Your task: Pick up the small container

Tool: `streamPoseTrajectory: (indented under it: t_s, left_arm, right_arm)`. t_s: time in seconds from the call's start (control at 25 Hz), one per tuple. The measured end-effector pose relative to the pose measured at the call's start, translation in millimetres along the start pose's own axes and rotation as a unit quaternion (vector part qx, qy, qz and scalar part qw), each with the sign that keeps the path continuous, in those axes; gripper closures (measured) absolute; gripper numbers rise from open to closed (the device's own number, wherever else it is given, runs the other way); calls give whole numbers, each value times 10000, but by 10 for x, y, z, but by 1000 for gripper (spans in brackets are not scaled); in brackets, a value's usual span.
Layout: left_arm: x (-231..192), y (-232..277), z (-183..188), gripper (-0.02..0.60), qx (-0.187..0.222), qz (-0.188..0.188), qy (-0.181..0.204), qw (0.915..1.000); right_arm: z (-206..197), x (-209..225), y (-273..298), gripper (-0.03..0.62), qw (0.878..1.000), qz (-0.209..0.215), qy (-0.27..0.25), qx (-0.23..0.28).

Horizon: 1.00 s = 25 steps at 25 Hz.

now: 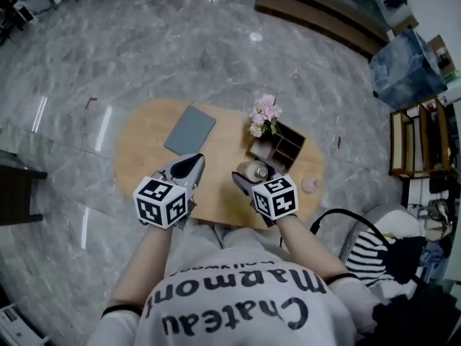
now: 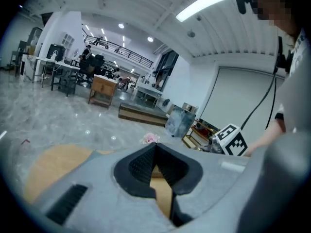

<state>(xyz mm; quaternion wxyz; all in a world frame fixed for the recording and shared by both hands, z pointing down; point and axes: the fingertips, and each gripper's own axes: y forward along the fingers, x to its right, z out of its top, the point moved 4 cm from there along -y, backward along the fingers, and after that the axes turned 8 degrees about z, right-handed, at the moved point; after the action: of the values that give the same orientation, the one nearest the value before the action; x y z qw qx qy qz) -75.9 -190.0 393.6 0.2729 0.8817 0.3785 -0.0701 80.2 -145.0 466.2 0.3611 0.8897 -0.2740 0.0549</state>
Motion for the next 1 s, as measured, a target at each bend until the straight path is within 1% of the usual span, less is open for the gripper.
streamPoseTrajectory:
  t_s: [0.12,0.24,0.32,0.4,0.48,0.56,0.68,0.76,0.88,1.0]
  left_arm:
    - [66,-111,468,568,427,-159,68,9989]
    - [222,-193,939,568,918,-276,279,9950]
    - [356,-292,1211,568,1305,-263,441,9901]
    - [463,-459,1462,568,1698,-242,638,9831]
    - [556,-651,1657,567,1972,-317,834,9763]
    - [627,-818,1826,568,2178,-411,910,9709]
    - [742,-1003,2068,567,2422,-515,908,9646]
    - [870,-1108,2190,568,2531,-593,1065,9597]
    - [1104,-1282,2367,568,2731,-761,1381,9490]
    - [1296,-1515,2545,568,2920,-1020,1596,9375]
  right_arm:
    - [343,-91,-198,247,9991,-59,-120,403]
    - [712,-96,-454,246,9956,-166,-317,868]
    - [967,-102,-655,246,9911,-244,-370,1255]
    - [1262,-171,-842,247,9844,-287,-411,1689]
    - [1547,-303,-1027,247,9760,-308,-528,2090]
    - [1811,-449,-1225,247,9665,-309,-712,2447]
    - [2171,-659,-1552,247,9516,-282,-1016,2887]
    - [2351,-795,-1768,249,9431,-238,-1174,3101]
    - [2556,-974,-2075,249,9326,22,-1193,3406]
    - [2752,-1168,-2349,249,9212,311,-1152,3703]
